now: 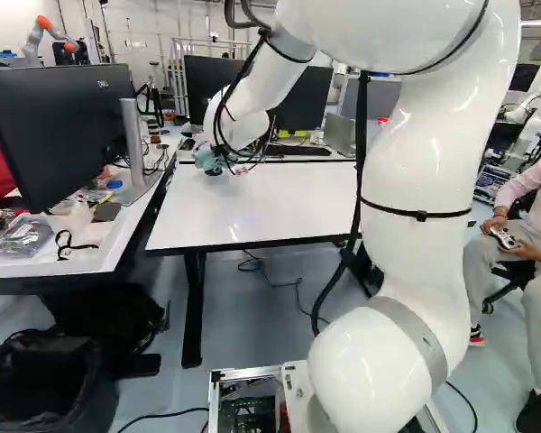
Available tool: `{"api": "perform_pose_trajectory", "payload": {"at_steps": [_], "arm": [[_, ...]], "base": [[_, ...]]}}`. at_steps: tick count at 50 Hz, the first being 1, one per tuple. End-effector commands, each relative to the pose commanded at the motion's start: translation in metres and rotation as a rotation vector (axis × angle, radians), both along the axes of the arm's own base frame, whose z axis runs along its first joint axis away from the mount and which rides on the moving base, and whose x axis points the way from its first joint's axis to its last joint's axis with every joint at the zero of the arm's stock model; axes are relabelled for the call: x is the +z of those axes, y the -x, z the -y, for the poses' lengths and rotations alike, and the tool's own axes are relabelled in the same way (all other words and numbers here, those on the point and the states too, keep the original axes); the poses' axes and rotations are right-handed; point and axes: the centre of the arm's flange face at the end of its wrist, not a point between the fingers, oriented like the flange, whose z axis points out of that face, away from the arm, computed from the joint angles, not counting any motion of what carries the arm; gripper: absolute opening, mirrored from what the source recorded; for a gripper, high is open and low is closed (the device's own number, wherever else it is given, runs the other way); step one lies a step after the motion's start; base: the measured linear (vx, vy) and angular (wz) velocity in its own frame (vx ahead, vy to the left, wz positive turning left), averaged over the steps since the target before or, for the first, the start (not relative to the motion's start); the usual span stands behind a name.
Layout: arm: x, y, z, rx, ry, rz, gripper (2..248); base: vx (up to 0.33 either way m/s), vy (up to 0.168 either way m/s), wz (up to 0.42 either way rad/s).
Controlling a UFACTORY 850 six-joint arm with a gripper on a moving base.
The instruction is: Clean the table with the green towel
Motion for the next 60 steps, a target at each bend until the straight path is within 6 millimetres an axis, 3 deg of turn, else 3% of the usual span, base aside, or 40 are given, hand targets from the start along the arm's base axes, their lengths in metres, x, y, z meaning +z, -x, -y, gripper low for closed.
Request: {"api": "perform_pose_trajectory", "payload": {"at_steps": [20, 30, 31, 36, 37, 41, 42, 46, 47, 51, 52, 56, 57, 60], "arm": [[-0.001, -0.002, -0.033, 0.050, -0.003, 0.006, 42], [-0.001, -0.002, -0.034, 0.050, -0.003, 0.006, 48], [-0.001, -0.002, -0.034, 0.050, -0.003, 0.006, 78], [-0.001, -0.002, -0.034, 0.050, -0.003, 0.006, 78], [-0.001, -0.002, -0.034, 0.050, -0.003, 0.006, 113], [-0.001, -0.002, -0.034, 0.050, -0.003, 0.006, 113], [-0.001, -0.002, -0.034, 0.050, -0.003, 0.006, 149], [-0.001, -0.002, -0.034, 0.050, -0.003, 0.006, 149], [-0.001, -0.002, -0.034, 0.050, -0.003, 0.006, 186], [-0.001, -0.002, -0.034, 0.050, -0.003, 0.006, 186], [-0.001, -0.002, -0.034, 0.050, -0.003, 0.006, 224], [-0.001, -0.002, -0.034, 0.050, -0.003, 0.006, 224], [-0.001, -0.002, -0.034, 0.050, -0.003, 0.006, 247], [-0.001, -0.002, -0.034, 0.050, -0.003, 0.006, 247]], "base": [[0.000, 0.000, 0.000], [0.000, 0.000, 0.000], [0.000, 0.000, 0.000], [0.000, 0.000, 0.000], [0.000, 0.000, 0.000], [0.000, 0.000, 0.000], [0.000, 0.000, 0.000], [0.000, 0.000, 0.000], [0.000, 0.000, 0.000], [0.000, 0.000, 0.000], [0.000, 0.000, 0.000], [0.000, 0.000, 0.000], [0.000, 0.000, 0.000], [0.000, 0.000, 0.000]]}}
